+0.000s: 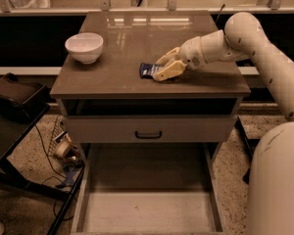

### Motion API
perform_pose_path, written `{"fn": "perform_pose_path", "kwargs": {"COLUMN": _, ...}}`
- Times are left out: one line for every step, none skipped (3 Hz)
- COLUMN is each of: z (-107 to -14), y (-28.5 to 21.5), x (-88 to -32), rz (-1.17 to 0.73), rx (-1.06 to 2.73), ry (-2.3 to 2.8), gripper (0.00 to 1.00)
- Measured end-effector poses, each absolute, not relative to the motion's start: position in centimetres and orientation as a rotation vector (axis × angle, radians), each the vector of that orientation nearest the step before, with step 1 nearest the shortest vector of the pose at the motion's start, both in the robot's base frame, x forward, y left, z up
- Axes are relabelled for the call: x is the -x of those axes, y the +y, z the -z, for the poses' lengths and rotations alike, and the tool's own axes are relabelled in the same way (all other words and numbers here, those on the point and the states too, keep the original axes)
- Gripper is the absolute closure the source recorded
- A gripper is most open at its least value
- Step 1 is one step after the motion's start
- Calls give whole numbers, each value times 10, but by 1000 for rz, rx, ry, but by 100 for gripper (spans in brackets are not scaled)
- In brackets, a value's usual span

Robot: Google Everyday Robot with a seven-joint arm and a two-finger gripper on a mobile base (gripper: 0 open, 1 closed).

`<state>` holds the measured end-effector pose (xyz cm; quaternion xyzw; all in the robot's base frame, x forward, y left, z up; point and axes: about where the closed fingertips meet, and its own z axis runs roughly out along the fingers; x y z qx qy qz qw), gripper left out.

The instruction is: Place rxbar blueberry into middle drawer

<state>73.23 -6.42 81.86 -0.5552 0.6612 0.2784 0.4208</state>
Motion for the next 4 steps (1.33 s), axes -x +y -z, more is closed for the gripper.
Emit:
{"fn": "perform_pose_path", "kwargs": {"z": -819, "y": -64, "x": -732, "rz": -697, "rx": 1391, "ry": 1657, "gripper": 100}}
{"fn": "perform_pose_path", "kwargs": {"z": -819, "y": -64, "x": -732, "rz": -697, "rx": 1391, "ry": 1657, "gripper": 100}}
{"fn": "perform_pose_path", "kwargs": {"z": -819, "y": -64, "x": -732, "rz": -697, "rx": 1392, "ry": 1657, "gripper": 100}}
{"fn": "perform_pose_path", "kwargs": {"z": -819, "y": -64, "x": -732, "rz": -697, "rx": 1392, "ry": 1657, "gripper": 100}}
